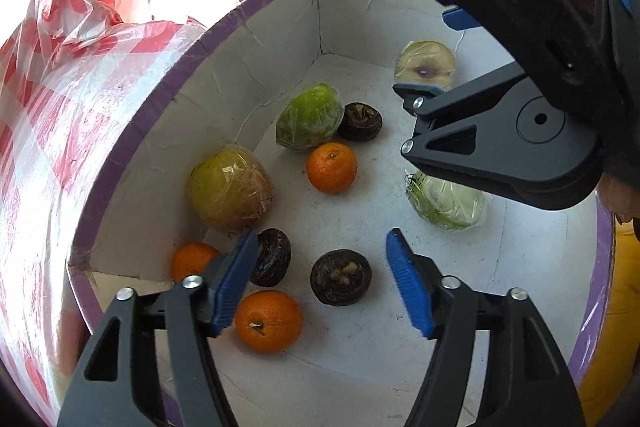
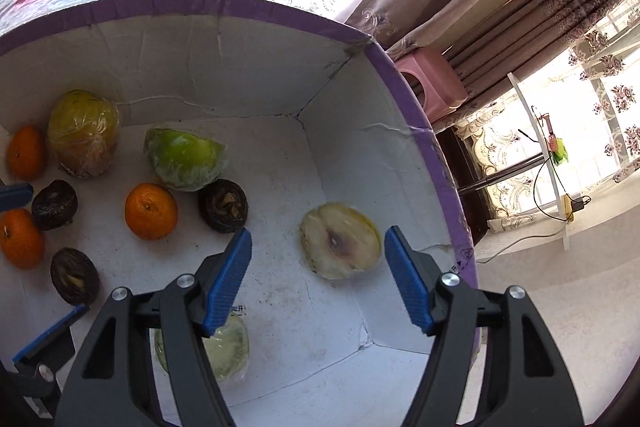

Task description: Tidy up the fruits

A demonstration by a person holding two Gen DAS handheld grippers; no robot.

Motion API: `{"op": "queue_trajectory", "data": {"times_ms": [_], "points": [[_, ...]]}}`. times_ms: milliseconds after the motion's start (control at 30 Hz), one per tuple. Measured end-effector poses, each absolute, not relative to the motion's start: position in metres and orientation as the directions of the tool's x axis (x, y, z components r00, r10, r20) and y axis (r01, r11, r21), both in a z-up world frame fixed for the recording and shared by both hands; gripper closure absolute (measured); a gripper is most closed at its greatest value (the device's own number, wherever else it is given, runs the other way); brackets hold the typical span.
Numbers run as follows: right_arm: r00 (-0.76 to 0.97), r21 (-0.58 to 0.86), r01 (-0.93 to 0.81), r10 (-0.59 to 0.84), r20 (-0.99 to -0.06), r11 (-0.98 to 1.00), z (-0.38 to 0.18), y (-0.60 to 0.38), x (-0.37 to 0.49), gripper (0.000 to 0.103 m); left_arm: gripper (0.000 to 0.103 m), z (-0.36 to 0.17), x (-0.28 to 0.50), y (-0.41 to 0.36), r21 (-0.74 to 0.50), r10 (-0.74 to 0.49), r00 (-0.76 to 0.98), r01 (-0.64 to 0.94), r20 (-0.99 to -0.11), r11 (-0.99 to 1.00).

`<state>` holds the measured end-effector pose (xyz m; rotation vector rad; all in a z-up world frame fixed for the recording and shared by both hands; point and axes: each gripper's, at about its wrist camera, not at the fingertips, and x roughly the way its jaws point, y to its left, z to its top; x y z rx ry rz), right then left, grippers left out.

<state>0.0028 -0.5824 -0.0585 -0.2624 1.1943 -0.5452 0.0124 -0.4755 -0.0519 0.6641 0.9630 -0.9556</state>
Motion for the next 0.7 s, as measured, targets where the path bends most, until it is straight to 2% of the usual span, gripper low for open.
{"op": "queue_trajectory", "data": {"times_ms": [33, 167, 333, 433, 700], "points": [[0.262, -0.473, 0.263, -0.535, -0.804, 0.841, -0.059, -0.584, 0.003, 0.03, 0.027, -0.047, 0.015, -0.472, 0.054, -0.377, 0.242, 0.894, -0.894, 0.446], [0.275, -0.48, 0.278, -0.548, -0.79, 0.832, -0.055, -0.582, 0.005, 0.023, 0.024, -0.043, 0.015, -0.463, 0.034, -0.399, 0.239, 0.888, -0.885, 0.459], [0.293, -0.488, 0.317, -0.573, -0.765, 0.813, -0.048, -0.582, 0.003, 0.02, 0.016, -0.035, 0.012, -0.44, 0.022, -0.429, 0.251, 0.882, -0.868, 0.471], [0.307, -0.488, 0.34, -0.585, -0.751, 0.804, -0.044, -0.581, -0.001, 0.015, 0.016, -0.031, 0.005, -0.441, 0.025, -0.435, 0.263, 0.877, -0.861, 0.479], [0.336, -0.482, 0.415, -0.622, -0.707, 0.772, -0.031, -0.584, -0.011, 0.012, 0.016, -0.018, -0.002, -0.434, 0.003, -0.497, 0.284, 0.87, -0.82, 0.494]]}}
